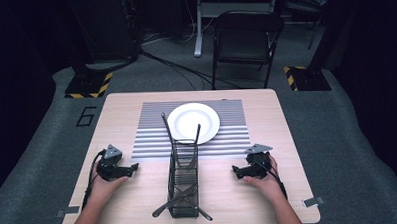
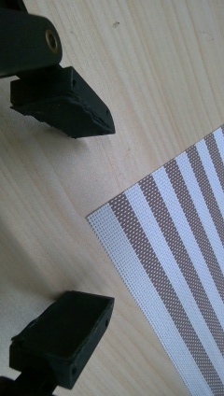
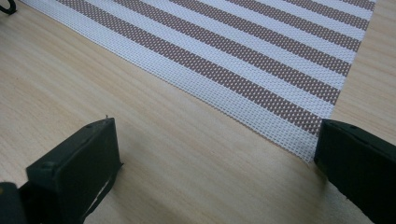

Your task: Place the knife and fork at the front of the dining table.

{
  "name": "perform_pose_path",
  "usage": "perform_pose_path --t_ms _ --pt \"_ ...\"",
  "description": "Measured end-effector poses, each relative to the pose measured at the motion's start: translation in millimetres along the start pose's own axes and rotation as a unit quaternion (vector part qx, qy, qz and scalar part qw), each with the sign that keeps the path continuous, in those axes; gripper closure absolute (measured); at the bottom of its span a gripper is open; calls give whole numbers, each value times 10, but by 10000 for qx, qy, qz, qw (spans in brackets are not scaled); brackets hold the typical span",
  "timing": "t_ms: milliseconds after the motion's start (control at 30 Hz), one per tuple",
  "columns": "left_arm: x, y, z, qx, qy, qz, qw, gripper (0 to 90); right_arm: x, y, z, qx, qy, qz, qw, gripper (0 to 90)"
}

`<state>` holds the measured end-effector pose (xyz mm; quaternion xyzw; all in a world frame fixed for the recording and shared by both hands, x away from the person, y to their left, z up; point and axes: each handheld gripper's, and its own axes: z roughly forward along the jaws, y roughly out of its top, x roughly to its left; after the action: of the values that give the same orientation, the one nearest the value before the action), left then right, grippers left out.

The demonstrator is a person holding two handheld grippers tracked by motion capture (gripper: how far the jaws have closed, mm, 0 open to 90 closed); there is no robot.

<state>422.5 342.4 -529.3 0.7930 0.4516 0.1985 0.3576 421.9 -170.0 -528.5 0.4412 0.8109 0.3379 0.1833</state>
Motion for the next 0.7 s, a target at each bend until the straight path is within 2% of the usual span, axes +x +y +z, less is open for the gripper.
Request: perform_pose_path --t_ms 233,700 --pt "-4 -2 -16 58 -11 5 10000 150 5 -2 -3 0 -16 16 10000 0" --pt "-19 -18 -25 22 9 -7 10000 150 29 -9 -9 -9 -142 110 9998 0"
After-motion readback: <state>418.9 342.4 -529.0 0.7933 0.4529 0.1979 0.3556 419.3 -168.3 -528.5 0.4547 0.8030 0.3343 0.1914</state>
